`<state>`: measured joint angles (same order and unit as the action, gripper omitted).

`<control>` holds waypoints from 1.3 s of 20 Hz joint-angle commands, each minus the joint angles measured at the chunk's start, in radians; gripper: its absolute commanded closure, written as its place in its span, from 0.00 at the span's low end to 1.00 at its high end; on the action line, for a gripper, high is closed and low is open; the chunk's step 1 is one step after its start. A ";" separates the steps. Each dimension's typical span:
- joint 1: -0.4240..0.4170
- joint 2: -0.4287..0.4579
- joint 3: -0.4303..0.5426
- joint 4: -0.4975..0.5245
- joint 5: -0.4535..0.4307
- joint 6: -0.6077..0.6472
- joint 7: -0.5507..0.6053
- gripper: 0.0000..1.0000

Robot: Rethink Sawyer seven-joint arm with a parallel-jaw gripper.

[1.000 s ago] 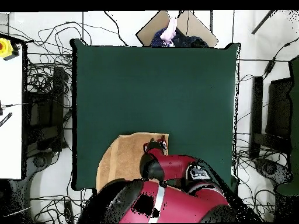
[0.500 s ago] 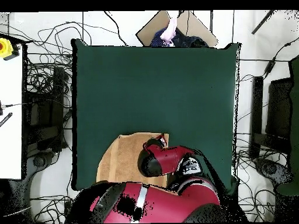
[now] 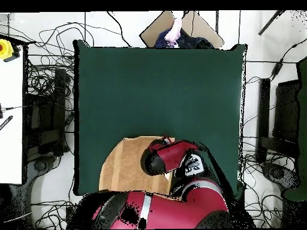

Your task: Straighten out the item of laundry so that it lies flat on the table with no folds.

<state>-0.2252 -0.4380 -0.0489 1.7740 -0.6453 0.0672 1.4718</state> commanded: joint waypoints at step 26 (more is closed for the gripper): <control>-0.154 0.002 0.033 0.117 -0.163 -0.117 0.212 0.00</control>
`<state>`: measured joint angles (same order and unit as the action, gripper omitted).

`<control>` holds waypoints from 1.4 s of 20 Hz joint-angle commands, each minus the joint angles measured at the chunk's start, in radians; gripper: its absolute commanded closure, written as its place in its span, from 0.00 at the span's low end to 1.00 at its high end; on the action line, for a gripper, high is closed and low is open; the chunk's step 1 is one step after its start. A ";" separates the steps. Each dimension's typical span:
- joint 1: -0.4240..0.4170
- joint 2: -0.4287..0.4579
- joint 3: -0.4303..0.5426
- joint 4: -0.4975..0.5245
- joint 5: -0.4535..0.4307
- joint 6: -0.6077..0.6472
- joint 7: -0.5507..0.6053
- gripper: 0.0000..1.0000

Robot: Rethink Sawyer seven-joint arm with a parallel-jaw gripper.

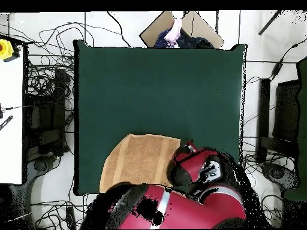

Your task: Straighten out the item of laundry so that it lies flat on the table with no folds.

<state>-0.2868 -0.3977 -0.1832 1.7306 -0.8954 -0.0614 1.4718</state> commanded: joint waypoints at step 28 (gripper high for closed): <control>-0.186 0.133 0.288 0.215 0.364 -0.338 0.262 0.00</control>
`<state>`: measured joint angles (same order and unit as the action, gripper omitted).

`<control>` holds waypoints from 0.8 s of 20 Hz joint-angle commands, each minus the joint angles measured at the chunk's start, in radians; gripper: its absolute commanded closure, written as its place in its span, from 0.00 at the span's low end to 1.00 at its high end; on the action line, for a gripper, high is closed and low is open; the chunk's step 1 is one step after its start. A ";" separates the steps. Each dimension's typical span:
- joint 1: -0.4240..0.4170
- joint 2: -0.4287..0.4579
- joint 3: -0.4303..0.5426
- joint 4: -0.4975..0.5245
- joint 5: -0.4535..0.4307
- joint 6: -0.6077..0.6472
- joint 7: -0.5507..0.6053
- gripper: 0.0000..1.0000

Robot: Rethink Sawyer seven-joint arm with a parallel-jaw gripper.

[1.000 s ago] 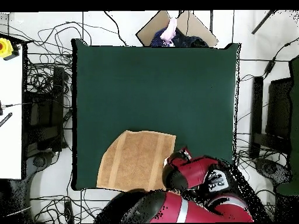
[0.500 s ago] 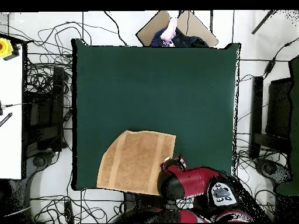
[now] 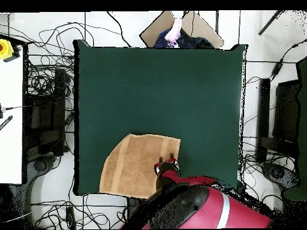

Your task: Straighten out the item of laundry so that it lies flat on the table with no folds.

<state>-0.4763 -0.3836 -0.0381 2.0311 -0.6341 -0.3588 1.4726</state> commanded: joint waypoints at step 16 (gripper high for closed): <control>0.337 0.068 -0.122 -0.055 0.407 -0.005 0.218 1.00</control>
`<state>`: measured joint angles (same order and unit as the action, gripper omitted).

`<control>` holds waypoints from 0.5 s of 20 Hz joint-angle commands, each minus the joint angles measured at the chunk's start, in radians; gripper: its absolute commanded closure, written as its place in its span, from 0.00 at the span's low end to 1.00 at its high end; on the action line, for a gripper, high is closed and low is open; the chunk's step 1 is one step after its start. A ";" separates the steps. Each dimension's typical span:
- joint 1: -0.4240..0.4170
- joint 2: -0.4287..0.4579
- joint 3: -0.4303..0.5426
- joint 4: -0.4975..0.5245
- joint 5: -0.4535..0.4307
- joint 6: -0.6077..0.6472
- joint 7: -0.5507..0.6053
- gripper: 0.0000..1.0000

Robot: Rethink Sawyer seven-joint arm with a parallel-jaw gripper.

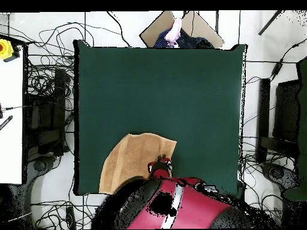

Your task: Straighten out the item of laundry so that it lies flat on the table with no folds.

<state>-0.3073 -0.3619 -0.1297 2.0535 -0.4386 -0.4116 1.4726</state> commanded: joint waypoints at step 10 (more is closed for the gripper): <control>0.134 0.086 0.008 -0.123 0.169 0.019 0.187 1.00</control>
<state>-0.1508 -0.3551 -0.1915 2.0506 -0.3211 -0.4122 1.4726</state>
